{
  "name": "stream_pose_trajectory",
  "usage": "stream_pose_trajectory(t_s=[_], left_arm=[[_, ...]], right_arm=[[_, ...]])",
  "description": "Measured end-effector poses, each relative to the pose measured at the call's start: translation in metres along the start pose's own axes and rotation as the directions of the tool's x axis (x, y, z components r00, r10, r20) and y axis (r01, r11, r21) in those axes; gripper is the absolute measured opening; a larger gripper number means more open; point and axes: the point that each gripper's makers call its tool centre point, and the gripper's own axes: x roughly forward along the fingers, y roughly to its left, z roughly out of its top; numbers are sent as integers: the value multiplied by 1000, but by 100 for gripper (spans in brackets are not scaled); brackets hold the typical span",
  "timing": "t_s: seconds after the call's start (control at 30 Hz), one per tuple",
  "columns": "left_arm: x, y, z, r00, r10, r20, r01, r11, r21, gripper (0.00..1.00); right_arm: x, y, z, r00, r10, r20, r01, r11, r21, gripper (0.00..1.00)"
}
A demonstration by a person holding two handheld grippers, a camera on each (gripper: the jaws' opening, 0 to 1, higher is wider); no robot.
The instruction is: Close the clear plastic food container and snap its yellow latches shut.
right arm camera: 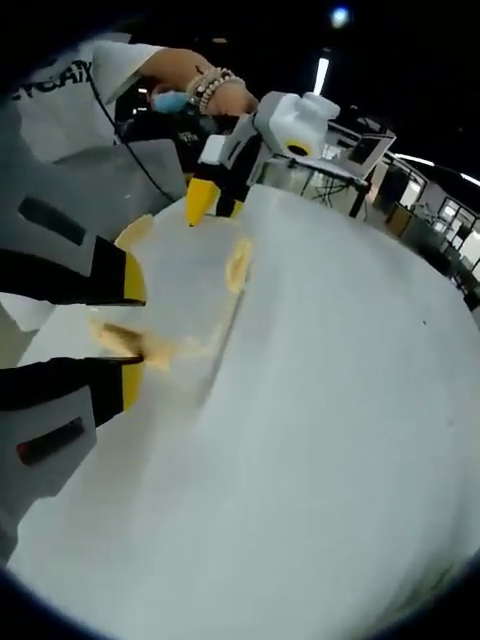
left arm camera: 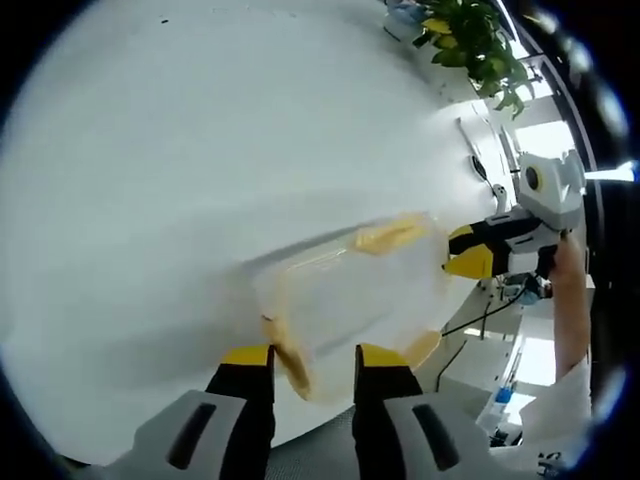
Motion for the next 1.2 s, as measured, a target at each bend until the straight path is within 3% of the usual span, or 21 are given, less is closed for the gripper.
stream_pose_trajectory(t_s=[0.37,0.4,0.43,0.67,1.03,1.13,1.2], left_arm=[[3,0,-1,1000,-13,-11,13,1000,-21,21],[3,-4,-1,999,-50,-9,50,999,-21,19],[0,1,-3,1000,-22,-19,21,999,-45,19],[-4,-2,-3,999,-33,-29,32,999,-15,20],[-2,-2,3,998,-61,23,60,998,29,23],[-1,-4,7,997,-65,48,61,996,70,24],[-1,-3,12,995,-52,81,38,985,166,26]], right_arm=[[0,-1,-1,1000,6,2,-6,1000,5,15],[0,-1,-1,1000,10,3,-10,1000,5,15],[0,-1,-3,1000,10,-1,-10,1000,9,15],[-1,0,-5,1000,14,2,-14,1000,9,15],[-5,0,-5,998,20,59,-19,1000,-5,17],[-5,0,-4,997,12,75,-10,999,-32,17],[-6,0,-3,997,0,79,5,998,-62,17]])
